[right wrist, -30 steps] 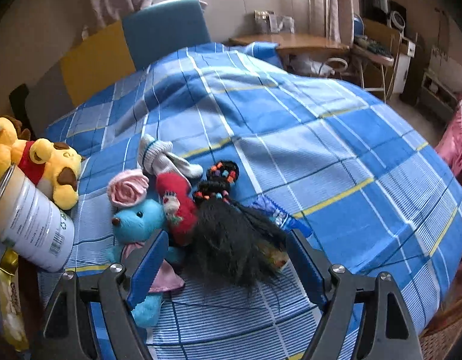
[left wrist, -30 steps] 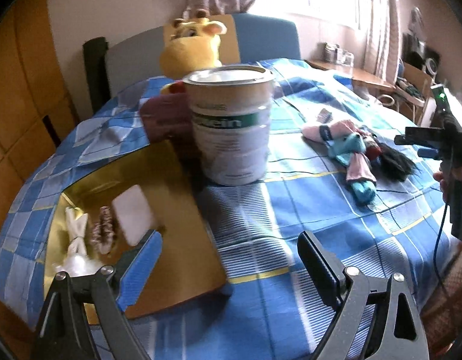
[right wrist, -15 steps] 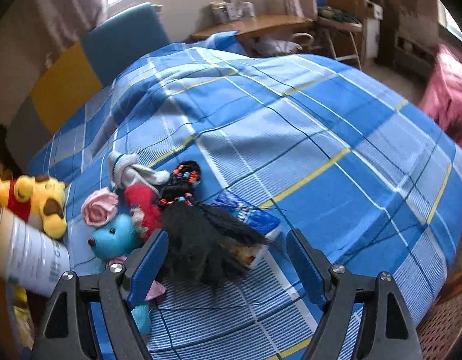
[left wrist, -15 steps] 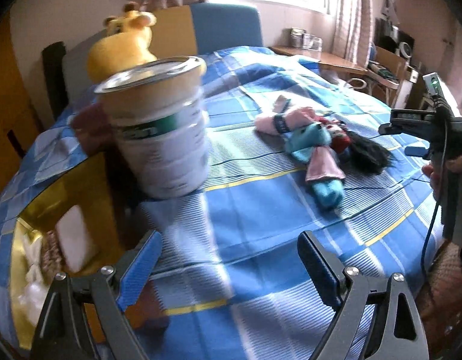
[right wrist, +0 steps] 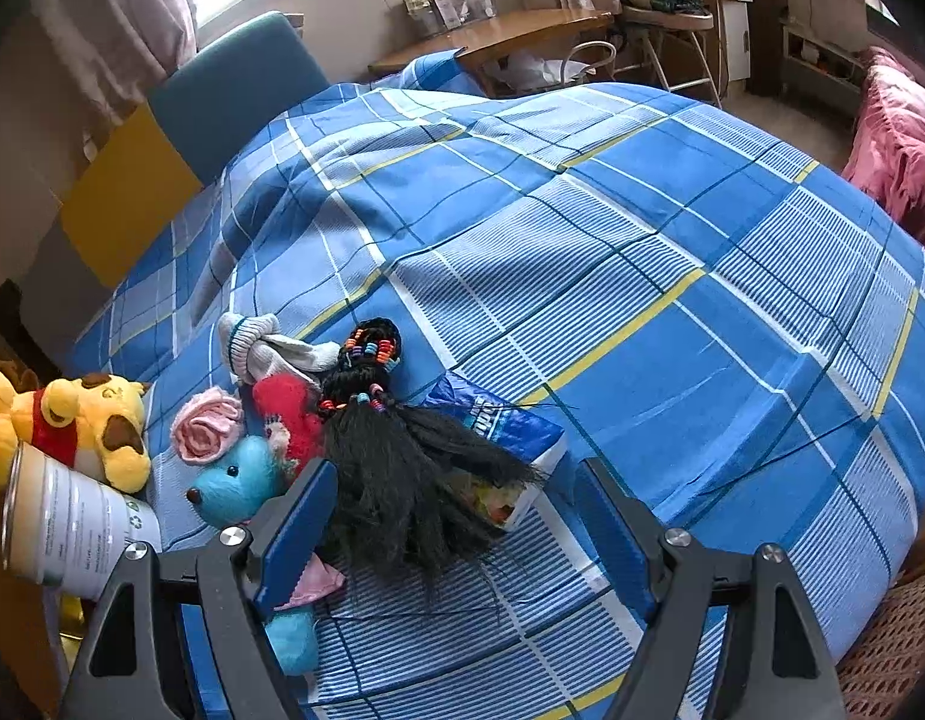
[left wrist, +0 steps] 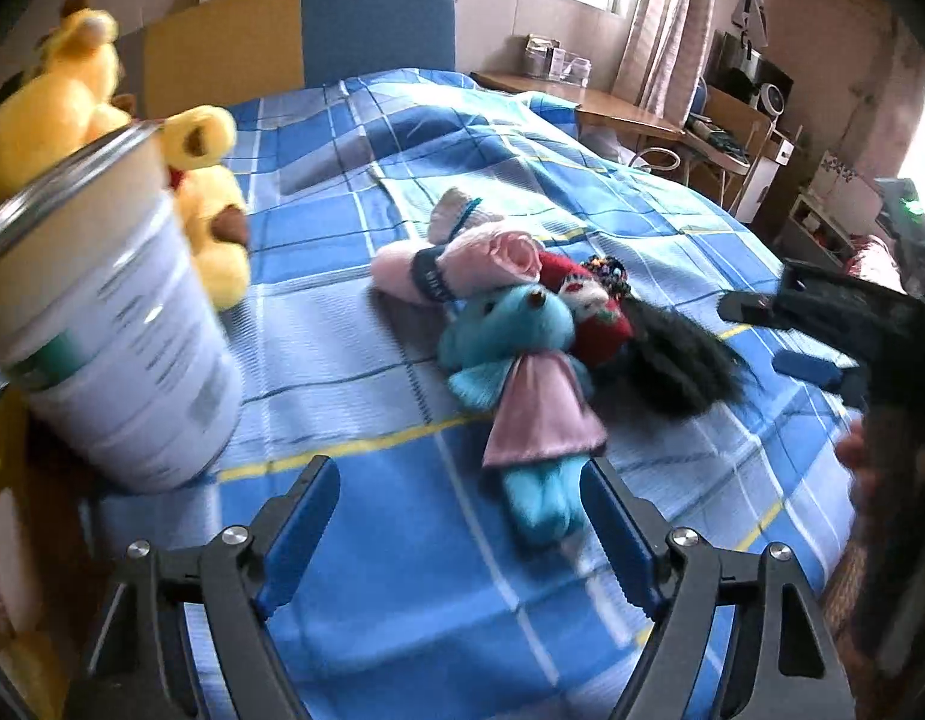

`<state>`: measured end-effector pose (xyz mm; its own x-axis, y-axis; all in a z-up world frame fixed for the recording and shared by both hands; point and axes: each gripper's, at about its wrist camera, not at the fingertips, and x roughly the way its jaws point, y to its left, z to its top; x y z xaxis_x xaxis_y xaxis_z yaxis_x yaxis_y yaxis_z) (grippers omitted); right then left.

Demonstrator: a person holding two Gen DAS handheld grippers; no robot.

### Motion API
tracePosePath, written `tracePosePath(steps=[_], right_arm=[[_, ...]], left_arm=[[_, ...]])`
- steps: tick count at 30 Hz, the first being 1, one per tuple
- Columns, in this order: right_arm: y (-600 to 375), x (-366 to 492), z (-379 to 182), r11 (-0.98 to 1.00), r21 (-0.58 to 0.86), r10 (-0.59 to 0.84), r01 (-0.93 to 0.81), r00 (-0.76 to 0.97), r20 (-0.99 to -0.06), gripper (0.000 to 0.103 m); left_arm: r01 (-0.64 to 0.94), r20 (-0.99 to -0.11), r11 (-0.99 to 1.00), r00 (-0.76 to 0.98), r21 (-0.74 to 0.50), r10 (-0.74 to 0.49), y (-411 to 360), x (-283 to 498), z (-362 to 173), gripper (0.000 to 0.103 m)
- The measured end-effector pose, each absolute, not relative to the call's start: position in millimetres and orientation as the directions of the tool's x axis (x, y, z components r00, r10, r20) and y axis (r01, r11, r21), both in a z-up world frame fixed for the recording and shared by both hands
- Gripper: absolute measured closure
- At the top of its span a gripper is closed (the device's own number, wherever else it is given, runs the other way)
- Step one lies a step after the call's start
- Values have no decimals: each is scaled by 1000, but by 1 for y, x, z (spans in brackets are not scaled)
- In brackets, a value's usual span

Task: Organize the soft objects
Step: 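Grasp the blue bear with left tool while right tool grasps rolled pink towel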

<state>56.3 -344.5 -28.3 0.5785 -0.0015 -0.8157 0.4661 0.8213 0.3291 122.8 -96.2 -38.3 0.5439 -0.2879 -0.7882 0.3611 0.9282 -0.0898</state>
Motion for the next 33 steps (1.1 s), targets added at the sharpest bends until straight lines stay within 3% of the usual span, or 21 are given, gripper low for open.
tracePosePath(steps=[8, 16, 17, 19, 21, 23, 31, 33], right_arm=[[-344, 57, -29, 815, 362, 34, 453, 586, -809, 21], [-344, 58, -32, 813, 367, 43, 452, 582, -812, 21], [-343, 59, -32, 816, 360, 37, 452, 581, -813, 21], [-341, 60, -31, 826, 349, 33, 444, 580, -814, 21], [-338, 61, -30, 836, 341, 31, 430, 583, -812, 21], [-335, 62, -29, 849, 324, 23, 418, 582, -813, 21], [-331, 64, -29, 859, 331, 50, 391, 578, -814, 22], [-328, 65, -30, 864, 329, 57, 382, 574, -817, 28]], left_arm=[[388, -801, 919, 527, -71, -285, -132, 162, -56, 14], [389, -811, 920, 523, -45, -260, -156, 196, -79, 15], [390, -817, 919, 510, -61, -270, -157, 200, -83, 20], [411, -831, 904, 458, -119, -317, -158, 206, -92, 42], [418, -826, 900, 458, -126, -328, -154, 202, -94, 53], [429, -816, 891, 457, -147, -355, -146, 194, -91, 57], [402, -809, 903, 476, -150, -346, -90, 131, -75, 57], [400, -813, 908, 482, -128, -326, -75, 109, -75, 57]])
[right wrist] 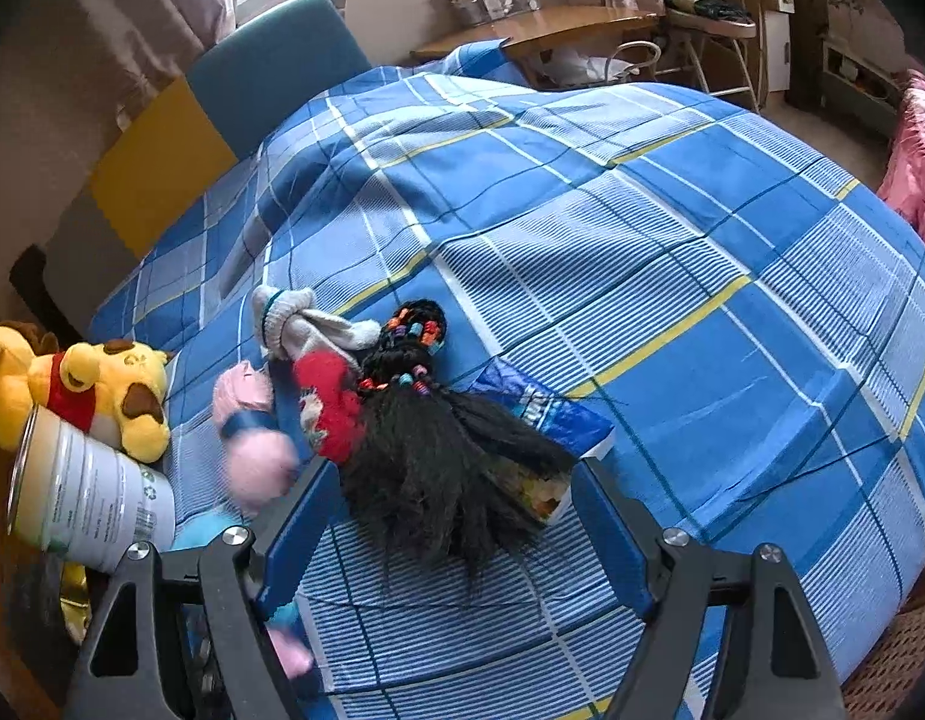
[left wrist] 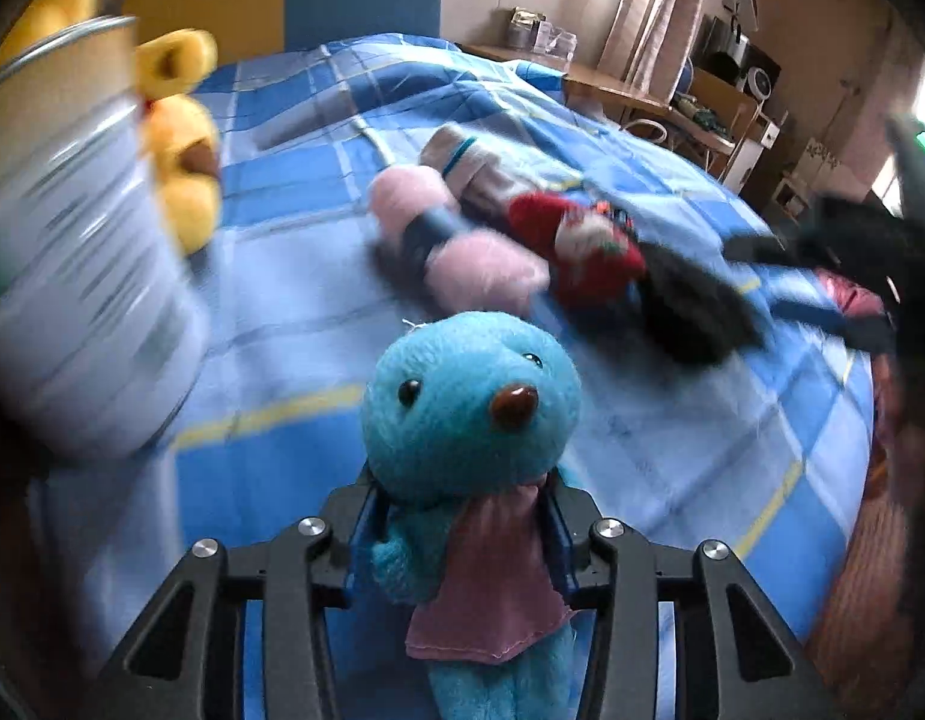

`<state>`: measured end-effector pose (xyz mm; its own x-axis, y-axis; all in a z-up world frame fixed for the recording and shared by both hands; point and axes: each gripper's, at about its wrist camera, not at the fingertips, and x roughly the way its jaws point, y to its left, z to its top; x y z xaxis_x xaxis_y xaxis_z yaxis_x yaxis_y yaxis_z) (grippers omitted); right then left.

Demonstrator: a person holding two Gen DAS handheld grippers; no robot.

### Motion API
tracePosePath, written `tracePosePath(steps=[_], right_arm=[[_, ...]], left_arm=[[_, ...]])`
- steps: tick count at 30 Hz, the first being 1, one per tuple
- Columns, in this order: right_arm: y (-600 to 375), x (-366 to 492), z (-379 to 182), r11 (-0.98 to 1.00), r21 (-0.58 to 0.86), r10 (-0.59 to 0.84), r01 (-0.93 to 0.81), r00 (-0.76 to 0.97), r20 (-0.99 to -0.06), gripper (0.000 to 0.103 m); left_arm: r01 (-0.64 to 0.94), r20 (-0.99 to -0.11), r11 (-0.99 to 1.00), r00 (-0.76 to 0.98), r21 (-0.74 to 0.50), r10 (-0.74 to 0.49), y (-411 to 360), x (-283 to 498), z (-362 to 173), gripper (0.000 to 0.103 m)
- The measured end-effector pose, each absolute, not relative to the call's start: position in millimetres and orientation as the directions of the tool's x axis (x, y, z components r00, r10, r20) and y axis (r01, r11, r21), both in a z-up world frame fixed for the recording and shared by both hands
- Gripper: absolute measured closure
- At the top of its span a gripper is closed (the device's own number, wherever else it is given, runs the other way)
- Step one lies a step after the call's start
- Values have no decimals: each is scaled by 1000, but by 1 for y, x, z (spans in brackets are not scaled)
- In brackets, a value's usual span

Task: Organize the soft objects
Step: 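Grasp the blue bear with left tool while right tool grasps rolled pink towel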

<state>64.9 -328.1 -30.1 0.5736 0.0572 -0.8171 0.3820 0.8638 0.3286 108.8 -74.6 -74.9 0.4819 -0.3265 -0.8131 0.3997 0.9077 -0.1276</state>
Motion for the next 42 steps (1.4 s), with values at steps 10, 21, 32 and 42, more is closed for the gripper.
tracePosePath(steps=[10, 21, 32, 42], right_arm=[[-277, 78, -23, 941, 298, 160, 159, 568, -807, 53], [-194, 166, -41, 987, 157, 150, -22, 441, -885, 53], [-174, 182, -80, 996, 32, 57, -86, 303, -951, 69], [-205, 97, -88, 972, 220, 236, -87, 293, -926, 67]], left_arm=[[347, -759, 937, 597, -47, -260, -21, 55, -95, 53], [346, -731, 935, 617, -81, -292, -18, 56, -96, 53], [343, -720, 933, 619, -111, -314, -11, 53, -98, 52], [342, -715, 934, 627, -102, -308, -12, 51, -98, 52]])
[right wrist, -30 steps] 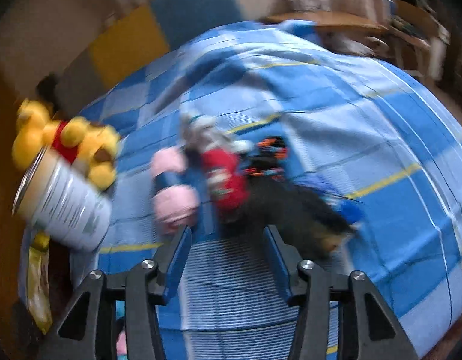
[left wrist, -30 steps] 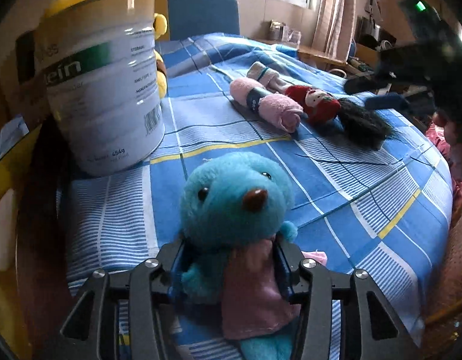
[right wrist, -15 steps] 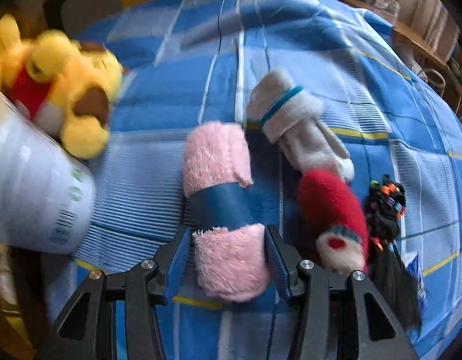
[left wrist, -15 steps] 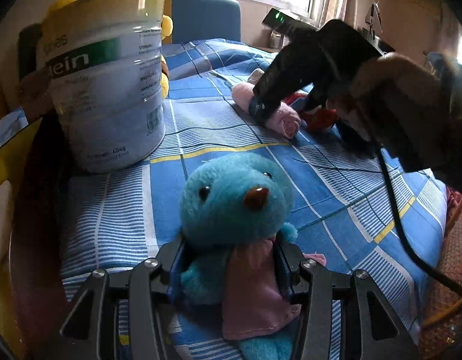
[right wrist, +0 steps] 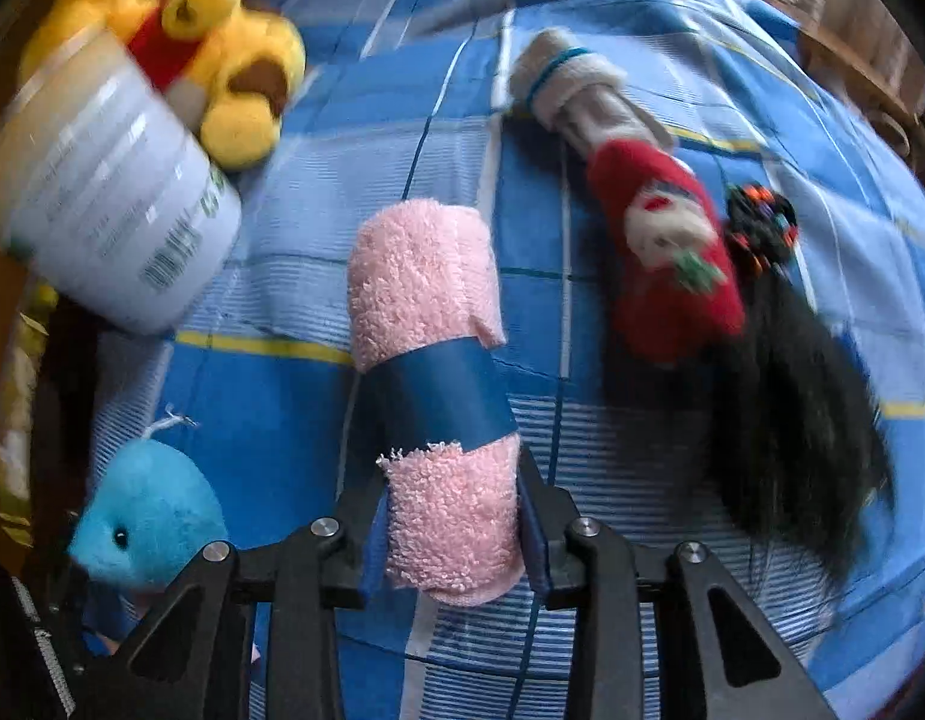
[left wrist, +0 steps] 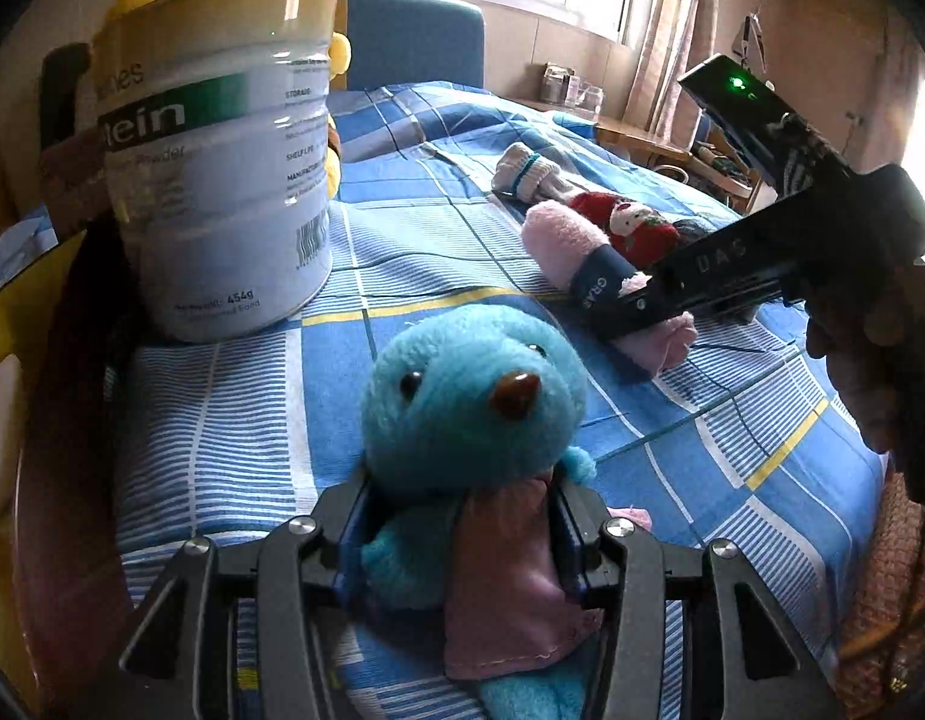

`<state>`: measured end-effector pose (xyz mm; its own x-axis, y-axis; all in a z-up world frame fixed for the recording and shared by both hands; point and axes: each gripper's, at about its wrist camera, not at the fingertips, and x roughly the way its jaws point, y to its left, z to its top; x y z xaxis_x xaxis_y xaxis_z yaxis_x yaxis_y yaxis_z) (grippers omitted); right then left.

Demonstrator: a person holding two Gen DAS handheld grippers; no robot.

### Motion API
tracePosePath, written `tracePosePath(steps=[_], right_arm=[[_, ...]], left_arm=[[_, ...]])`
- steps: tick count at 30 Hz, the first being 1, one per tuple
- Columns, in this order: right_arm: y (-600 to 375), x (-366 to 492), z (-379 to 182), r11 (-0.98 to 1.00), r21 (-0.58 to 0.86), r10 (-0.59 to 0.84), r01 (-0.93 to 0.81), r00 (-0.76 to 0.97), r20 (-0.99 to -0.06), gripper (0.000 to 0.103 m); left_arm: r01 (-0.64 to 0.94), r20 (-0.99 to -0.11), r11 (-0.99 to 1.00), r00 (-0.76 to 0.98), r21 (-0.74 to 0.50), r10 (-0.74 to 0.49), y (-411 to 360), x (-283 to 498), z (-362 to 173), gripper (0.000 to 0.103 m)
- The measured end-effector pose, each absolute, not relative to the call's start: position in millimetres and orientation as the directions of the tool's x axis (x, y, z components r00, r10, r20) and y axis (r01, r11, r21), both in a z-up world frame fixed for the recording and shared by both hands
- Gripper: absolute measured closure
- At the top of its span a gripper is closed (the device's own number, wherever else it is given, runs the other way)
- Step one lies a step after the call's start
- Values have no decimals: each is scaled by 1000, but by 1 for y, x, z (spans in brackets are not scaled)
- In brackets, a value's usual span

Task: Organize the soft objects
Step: 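Grasp the blue bear with left tool while right tool grasps rolled pink towel, then carry the blue bear to the gold tray and open left tool to drop it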

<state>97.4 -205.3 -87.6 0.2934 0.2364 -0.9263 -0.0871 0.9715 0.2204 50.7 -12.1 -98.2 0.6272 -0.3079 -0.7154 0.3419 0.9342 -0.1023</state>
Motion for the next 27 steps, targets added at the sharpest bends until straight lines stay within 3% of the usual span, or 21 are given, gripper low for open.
tracePosePath(steps=[12, 27], right_arm=[[-189, 97, -91, 975, 144, 193, -168, 333, -923, 66], [-185, 87, -87, 971, 78, 159, -227, 369, -916, 65]], left_arm=[[333, -737, 940, 618, -69, -273, -17, 50, -95, 55], [308, -735, 947, 622, -88, -271, -10, 20, -47, 58]])
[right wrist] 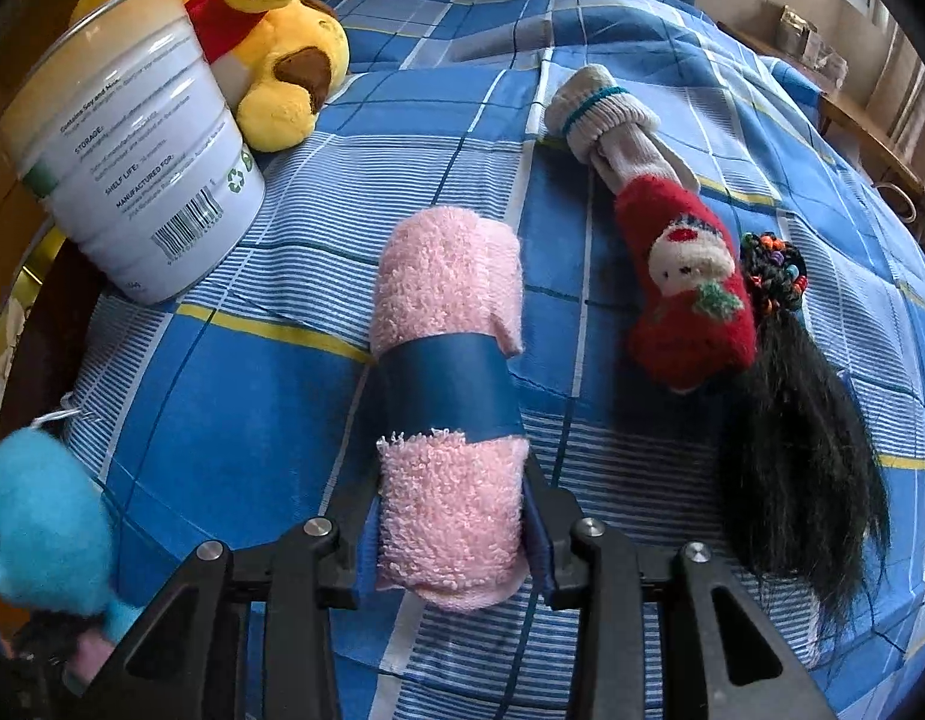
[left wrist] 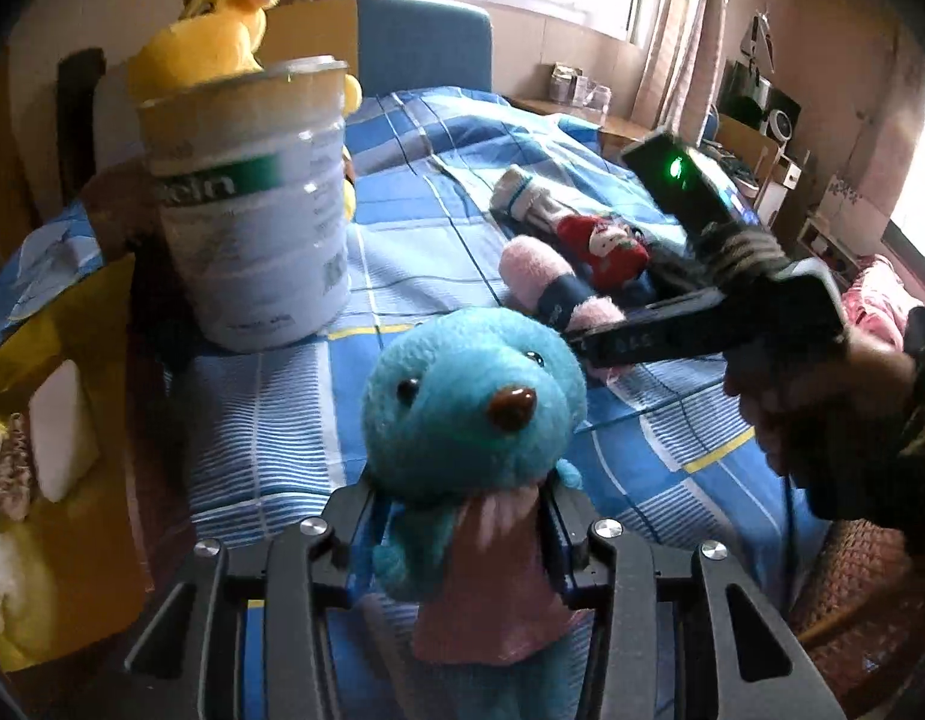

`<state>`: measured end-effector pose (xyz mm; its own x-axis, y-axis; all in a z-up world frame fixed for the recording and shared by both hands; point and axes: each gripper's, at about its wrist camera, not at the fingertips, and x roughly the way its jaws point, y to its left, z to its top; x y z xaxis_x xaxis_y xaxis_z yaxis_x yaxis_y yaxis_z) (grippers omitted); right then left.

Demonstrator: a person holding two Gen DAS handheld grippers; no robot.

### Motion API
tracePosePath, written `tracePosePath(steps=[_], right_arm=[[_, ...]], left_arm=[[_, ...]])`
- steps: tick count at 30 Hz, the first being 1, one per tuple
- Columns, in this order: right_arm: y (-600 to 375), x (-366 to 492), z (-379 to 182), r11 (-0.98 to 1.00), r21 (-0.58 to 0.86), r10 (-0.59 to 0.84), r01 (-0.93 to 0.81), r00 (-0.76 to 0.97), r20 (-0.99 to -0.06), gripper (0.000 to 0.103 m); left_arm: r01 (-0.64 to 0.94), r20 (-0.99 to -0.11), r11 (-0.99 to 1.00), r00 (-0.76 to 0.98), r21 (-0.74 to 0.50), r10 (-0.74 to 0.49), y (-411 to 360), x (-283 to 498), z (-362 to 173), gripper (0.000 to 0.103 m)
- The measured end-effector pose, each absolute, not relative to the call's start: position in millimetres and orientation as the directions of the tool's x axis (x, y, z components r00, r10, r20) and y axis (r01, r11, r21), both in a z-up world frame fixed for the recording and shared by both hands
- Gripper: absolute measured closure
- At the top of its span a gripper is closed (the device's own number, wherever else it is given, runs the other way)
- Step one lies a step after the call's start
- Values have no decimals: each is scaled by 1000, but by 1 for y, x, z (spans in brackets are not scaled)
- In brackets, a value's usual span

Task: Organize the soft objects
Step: 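Carry the blue bear to the gold tray and open left tool to drop it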

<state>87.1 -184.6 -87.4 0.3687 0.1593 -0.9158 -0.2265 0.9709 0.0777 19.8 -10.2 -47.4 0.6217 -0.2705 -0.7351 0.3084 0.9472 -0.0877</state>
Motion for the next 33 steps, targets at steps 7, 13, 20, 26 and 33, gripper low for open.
tracePosePath(steps=[7, 13, 20, 26, 33], right_arm=[[-180, 83, -87, 968, 42, 137, -248, 382, -914, 65], [-177, 83, -87, 967, 25, 126, -254, 390, -912, 65], [-176, 81, -87, 967, 22, 125, -255, 395, -910, 65], [-175, 81, -87, 967, 16, 121, -256, 400, -909, 65], [-172, 80, -87, 967, 11, 117, -256, 404, -907, 65]], left_arm=[[244, -705, 968, 676, -62, -215, 12, 10, -14, 58], [169, -691, 982, 700, -84, -180, 42, 5, 1, 58], [85, -670, 994, 734, -68, -109, 75, -2, 12, 57], [5, -670, 997, 740, -82, -59, 107, -3, 13, 57], [-76, -673, 992, 739, -98, -10, 137, -5, 11, 57]])
